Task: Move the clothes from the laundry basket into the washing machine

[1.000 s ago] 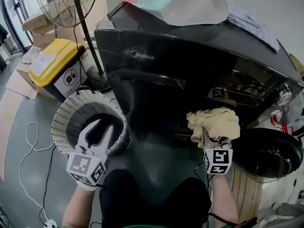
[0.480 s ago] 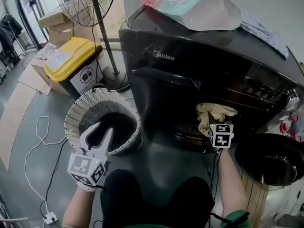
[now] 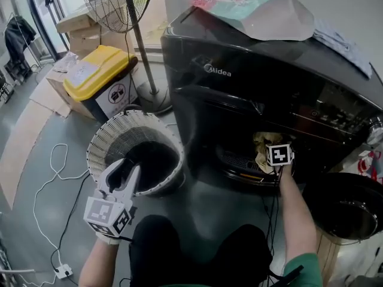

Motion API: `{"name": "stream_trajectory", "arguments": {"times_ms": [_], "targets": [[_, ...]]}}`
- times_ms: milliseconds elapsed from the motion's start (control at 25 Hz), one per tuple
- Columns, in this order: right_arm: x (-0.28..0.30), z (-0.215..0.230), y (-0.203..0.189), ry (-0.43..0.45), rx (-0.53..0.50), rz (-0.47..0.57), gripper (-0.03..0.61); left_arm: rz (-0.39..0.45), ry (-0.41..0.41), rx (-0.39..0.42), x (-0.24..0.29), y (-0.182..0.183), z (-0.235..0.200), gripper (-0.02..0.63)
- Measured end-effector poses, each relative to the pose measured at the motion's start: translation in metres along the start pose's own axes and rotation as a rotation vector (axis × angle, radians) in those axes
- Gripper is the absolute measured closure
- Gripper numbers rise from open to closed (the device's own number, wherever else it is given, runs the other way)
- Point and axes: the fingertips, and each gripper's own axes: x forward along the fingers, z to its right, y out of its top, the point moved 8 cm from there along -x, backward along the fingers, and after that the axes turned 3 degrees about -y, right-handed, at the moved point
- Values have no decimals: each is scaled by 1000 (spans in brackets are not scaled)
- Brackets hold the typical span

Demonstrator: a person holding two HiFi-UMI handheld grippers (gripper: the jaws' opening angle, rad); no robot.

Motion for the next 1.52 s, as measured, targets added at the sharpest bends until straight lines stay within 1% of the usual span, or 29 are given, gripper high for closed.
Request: {"name": "stream_trajectory", "arguments": {"times_ms": [160,320,520,840,960,1160,1520], "targets": [[-3,-4,-3,19,26,1,279,-1,-9,-21,7,-3,0,468],[-13,-2,-2,4,35,38,278,6,-42,-16,21,-2,7,468],[-26,0,3,-15,4,80,278,8,-76,-20,35,-3,14,468],[-50,1,9,-36,0,140,279,14,-95,-29,41,-2,17,468],[-64,0,16,-28,0,172,279,21,-102,-27,42,2,18,468],[-87,-1,15,-18,44,205,279,40,-122,-24,46,12,22,468],[-142,-18,15,20,76,275,279,68,-165,-27,54,27,26,468]]}}
